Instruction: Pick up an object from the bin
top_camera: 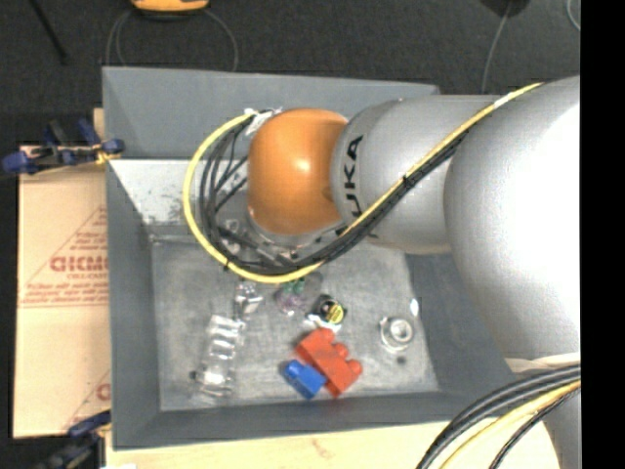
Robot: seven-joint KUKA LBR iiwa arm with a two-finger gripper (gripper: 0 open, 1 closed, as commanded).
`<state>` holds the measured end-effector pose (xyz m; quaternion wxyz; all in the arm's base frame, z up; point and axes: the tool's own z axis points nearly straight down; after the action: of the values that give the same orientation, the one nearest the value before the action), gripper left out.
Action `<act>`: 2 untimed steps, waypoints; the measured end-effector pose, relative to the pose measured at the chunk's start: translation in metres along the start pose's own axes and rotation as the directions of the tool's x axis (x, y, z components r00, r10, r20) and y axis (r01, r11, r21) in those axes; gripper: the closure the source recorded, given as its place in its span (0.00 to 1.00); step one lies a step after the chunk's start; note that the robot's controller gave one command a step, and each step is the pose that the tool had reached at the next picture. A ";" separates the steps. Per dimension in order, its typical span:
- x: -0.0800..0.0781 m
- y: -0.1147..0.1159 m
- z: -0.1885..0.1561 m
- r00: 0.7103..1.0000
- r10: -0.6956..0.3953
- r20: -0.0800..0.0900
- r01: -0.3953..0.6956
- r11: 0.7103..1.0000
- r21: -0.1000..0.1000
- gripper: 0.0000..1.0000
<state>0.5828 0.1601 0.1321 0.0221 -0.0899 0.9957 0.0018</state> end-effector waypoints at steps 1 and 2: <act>0.049 -0.062 0.033 0.970 -0.237 -0.044 0.237 0.971 -0.008 0.00; 0.059 -0.100 0.017 0.997 0.060 -0.044 -0.060 0.998 0.003 0.00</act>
Offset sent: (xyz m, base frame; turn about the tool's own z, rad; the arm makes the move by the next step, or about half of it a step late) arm -0.0363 -0.0658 -0.0343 -0.2449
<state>0.5432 0.0507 0.1129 -0.0001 -0.0600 0.9982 -0.0002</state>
